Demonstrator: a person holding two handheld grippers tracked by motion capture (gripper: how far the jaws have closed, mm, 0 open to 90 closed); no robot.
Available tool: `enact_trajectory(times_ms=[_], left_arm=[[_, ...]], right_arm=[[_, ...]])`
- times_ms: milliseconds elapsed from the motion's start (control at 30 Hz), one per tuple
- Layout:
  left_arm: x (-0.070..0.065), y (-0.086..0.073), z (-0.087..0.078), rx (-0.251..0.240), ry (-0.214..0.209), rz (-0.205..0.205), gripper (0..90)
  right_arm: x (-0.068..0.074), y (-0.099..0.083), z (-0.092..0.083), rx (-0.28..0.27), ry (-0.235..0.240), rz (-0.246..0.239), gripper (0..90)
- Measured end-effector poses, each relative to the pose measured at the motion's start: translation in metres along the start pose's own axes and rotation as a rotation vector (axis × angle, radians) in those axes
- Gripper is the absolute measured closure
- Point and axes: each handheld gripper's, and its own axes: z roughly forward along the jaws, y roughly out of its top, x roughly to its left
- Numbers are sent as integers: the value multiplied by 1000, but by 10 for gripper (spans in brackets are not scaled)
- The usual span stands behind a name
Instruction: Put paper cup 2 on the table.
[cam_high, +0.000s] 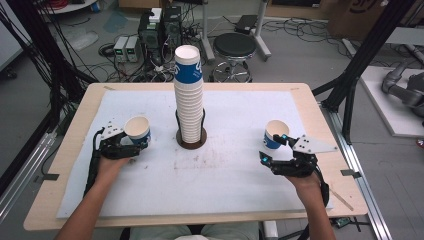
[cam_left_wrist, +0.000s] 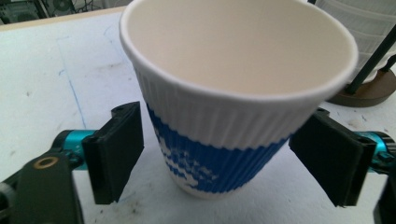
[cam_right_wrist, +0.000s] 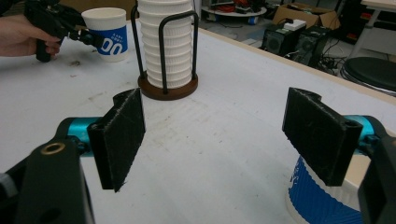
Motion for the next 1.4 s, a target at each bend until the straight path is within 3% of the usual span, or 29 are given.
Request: enact_trajectory(times_ms=[167, 267, 467, 567, 700, 767, 867, 1000, 1133, 1400], left_arm=[[2, -2, -15, -17, -25, -10, 167], [-1, -1, -25, -53, -38, -19, 166], [-8, 1, -43, -163, -57, -21, 166], [-8, 6, -53, -212, -59, -23, 166], [-9, 15, -66, -291, -74, -57, 159], [-10, 20, -71, -316, -76, -49, 159], [-12, 26, -76, -337, -90, -40, 159], [-16, 30, -76, -354, -156, -32, 159], [-22, 35, -73, -359, -194, -15, 159], [-26, 36, -73, -371, -206, -8, 159]], right_arm=[[0, 0, 1, 13, 6, 0, 217], [0, -1, 2, 18, 4, -6, 217], [0, -1, 5, 37, -13, -20, 212], [0, -2, 6, 42, -21, -23, 212], [0, -2, 7, 41, -23, -13, 209], [-1, -2, 7, 44, -28, -15, 209], [-1, -2, 7, 43, -26, -12, 209], [-3, -3, 6, 48, -34, -7, 209], [-2, -4, 5, 56, -37, -8, 209], [-1, -5, 2, 48, -40, -5, 209]])
